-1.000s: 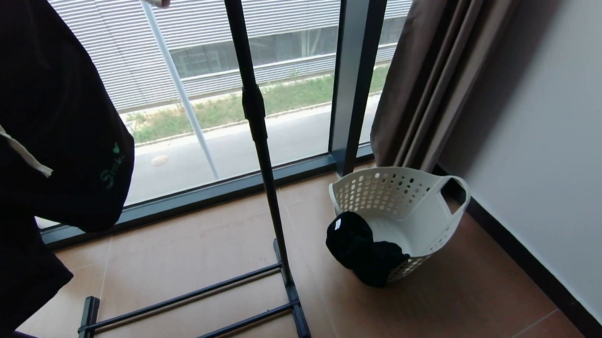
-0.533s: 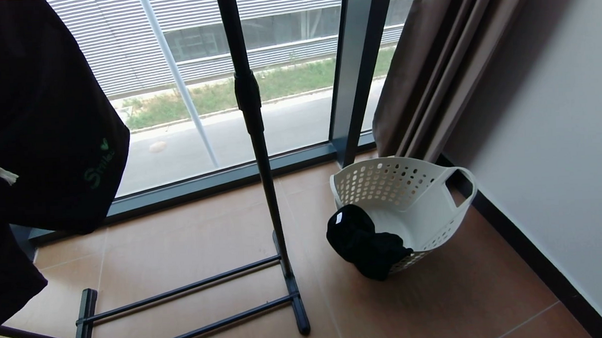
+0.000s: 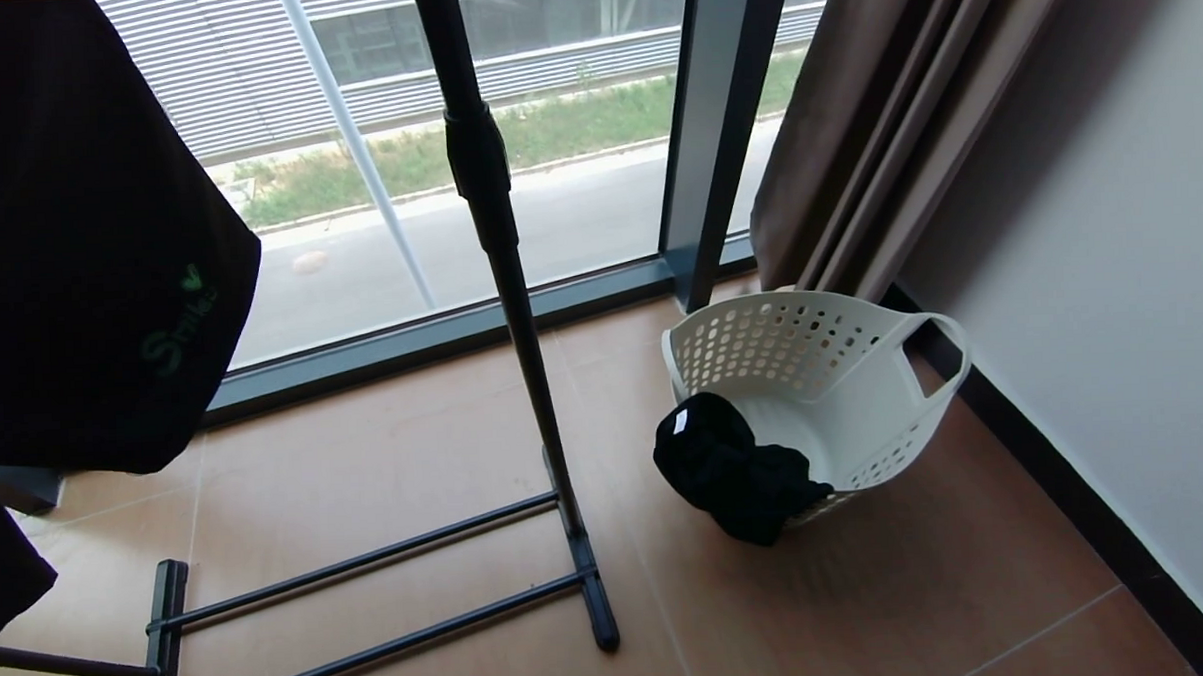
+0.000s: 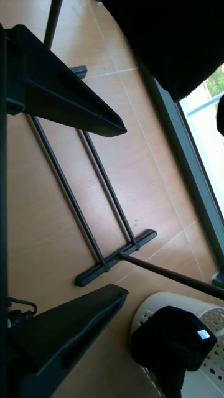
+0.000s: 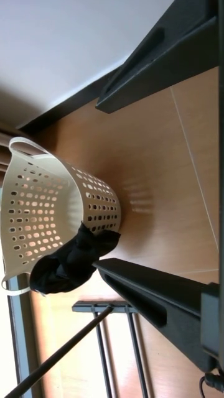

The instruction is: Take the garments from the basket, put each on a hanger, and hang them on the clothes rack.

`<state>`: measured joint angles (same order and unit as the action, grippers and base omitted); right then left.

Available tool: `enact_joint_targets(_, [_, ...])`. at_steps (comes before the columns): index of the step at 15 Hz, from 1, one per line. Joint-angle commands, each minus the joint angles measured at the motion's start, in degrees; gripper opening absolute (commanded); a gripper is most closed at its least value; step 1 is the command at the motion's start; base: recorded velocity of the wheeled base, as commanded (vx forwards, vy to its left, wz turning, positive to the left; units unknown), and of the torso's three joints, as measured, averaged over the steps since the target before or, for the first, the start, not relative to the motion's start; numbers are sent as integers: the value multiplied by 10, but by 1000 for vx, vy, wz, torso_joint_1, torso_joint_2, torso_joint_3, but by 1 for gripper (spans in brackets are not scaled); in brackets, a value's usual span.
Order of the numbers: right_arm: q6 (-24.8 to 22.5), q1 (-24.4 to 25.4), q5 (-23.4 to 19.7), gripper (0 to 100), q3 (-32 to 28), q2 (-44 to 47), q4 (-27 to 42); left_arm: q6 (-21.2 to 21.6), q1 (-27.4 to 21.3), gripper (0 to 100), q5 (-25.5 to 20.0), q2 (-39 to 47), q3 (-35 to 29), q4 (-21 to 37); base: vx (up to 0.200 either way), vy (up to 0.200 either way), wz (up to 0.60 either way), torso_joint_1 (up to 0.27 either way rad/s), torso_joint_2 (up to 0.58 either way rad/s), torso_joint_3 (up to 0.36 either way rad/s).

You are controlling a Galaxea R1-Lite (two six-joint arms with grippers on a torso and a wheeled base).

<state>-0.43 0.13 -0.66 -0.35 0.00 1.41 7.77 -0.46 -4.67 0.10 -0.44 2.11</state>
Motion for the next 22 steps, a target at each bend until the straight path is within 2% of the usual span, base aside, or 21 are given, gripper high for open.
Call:
enact_joint_targets(1, [0, 0, 0, 100, 0, 1, 0, 1, 0, 100, 0, 1, 0, 0, 0, 0, 0, -2, 7, -198])
enact_joint_targets(17, [0, 0, 0, 100, 0, 1, 0, -2, 0, 100, 1, 1, 0, 0, 0, 0, 0, 3, 3, -195])
enact_joint_targets(22, [0, 0, 0, 100, 0, 1, 0, -3, 0, 100, 1, 1, 0, 0, 0, 0, 0, 0, 2, -31])
